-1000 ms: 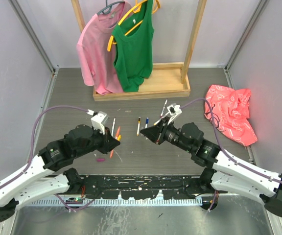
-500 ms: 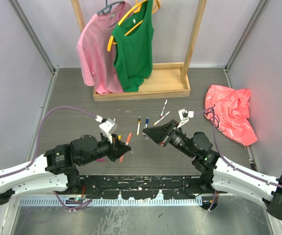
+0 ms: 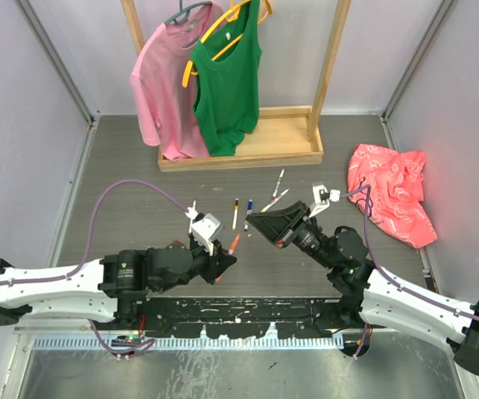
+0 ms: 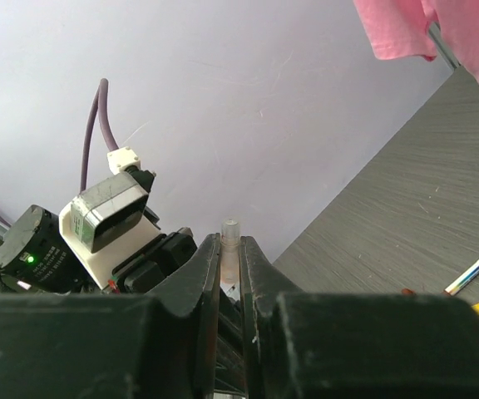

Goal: Insert the pens into the pen caps
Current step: Insert the pen cap onto the pen.

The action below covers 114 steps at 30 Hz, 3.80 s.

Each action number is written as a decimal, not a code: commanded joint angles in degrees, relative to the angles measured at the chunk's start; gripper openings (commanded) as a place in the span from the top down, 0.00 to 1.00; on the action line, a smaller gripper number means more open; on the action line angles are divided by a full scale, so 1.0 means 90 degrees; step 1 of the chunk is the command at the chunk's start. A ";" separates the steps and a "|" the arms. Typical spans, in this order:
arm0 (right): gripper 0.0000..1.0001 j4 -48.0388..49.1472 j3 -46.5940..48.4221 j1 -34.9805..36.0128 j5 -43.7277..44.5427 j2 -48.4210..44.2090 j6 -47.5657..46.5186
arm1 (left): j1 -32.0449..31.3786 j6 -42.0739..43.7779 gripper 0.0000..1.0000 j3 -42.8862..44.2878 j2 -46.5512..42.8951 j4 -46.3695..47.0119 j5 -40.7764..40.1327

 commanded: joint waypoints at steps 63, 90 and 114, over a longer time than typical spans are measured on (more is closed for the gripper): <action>1.00 0.0910 0.0009 -0.0017 -0.0648 0.0640 0.0122 | -0.0035 -0.0033 1.00 0.0096 -0.0297 0.0574 -0.0445; 1.00 0.0920 0.0132 -0.0011 -0.1006 0.1085 -0.0022 | -0.0035 -0.0324 1.00 0.0420 -0.0108 0.0795 -0.0763; 0.90 0.0284 0.0341 0.0495 -0.1421 0.1458 -0.1019 | -0.0035 -0.0116 1.00 0.0525 -0.0032 0.1709 -0.1366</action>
